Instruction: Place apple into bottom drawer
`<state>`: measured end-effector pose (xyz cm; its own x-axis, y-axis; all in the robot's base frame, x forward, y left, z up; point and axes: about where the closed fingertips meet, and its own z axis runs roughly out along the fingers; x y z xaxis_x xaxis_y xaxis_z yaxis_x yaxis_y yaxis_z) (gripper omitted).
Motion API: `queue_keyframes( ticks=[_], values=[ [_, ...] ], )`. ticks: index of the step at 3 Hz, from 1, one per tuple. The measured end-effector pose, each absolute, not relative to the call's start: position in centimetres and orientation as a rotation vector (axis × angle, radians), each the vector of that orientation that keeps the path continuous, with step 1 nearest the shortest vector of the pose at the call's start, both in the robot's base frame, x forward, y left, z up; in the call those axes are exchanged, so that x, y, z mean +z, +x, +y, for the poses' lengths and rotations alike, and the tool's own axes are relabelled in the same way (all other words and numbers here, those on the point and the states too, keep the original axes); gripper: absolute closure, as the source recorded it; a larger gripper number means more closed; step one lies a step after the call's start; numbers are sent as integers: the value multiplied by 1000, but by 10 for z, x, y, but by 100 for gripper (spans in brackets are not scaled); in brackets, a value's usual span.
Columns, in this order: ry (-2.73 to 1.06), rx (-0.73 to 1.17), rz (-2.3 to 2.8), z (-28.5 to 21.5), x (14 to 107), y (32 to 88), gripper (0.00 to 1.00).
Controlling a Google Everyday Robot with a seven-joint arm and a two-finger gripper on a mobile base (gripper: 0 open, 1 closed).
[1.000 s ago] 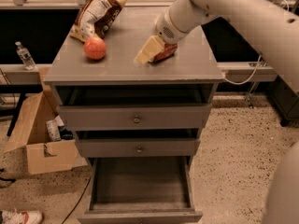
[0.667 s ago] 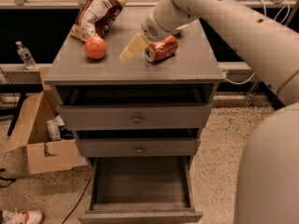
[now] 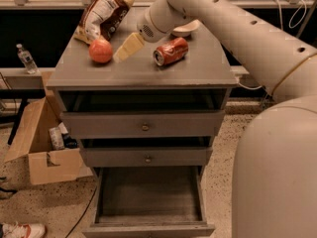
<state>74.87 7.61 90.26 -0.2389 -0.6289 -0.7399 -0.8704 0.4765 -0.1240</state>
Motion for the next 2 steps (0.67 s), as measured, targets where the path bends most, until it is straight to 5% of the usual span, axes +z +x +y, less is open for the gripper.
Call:
queue_keyframes(
  ticks=[2],
  values=[
    [-1205,455,1957,129,877,775,0]
  ],
)
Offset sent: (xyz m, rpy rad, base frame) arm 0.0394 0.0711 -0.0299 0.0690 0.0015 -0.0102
